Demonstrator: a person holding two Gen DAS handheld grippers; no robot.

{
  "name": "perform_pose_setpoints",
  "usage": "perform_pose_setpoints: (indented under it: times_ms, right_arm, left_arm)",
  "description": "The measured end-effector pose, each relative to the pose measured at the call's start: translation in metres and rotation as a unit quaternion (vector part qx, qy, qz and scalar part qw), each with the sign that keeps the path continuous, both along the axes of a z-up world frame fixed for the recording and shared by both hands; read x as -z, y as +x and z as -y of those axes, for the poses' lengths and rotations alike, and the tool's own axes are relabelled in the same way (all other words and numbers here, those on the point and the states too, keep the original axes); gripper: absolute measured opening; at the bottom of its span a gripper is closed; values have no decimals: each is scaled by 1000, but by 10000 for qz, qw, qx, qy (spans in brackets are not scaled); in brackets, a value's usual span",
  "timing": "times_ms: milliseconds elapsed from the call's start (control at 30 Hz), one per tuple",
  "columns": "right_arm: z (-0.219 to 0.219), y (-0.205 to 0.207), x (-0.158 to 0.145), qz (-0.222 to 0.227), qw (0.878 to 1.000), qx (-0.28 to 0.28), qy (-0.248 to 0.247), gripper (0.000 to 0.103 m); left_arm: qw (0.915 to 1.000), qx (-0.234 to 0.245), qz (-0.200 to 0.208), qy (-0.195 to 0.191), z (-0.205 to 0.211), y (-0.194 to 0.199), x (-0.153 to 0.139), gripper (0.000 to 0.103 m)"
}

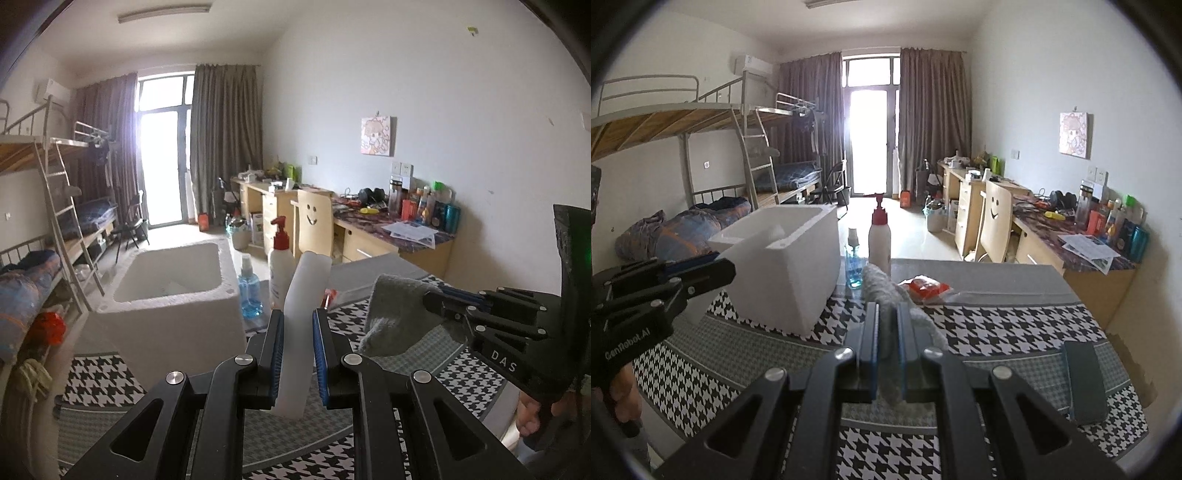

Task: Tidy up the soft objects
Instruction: 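Carry the foam stick in the left tool while the right tool carries the cloth to the box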

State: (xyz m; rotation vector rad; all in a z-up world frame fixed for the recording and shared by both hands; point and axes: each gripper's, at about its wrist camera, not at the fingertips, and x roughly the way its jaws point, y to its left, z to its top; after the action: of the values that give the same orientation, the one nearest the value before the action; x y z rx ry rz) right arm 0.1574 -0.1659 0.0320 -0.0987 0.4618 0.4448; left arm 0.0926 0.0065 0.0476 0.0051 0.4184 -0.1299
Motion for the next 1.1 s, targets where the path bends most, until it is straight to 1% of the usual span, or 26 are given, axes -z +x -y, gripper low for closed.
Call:
perform_pose_setpoints:
  times_ms: [300,433,633,867,1100]
  right_arm:
    - [-2,8,-9,83,10000,44,24,11]
    - [-2,12,-14,148,9998,46,80,11]
    - [-4,21,-18,116,9998,-52,156,11]
    - [-12,29,-23,163,9996,-164,139,11]
    - [-24,39,-26,157,9993,-325,113,11]
  left_arm:
    - [9999,-48,149,70,-3,1,-8,17]
    - [9997,-129,196,116,-7,3,-10,17]
    - [9992,-260,260,161,-13,12,-16,17]
    - [9989,-337,230,234,-17,26,-19,17]
    - [9988,-433,143,160,-25,43,-18,17]
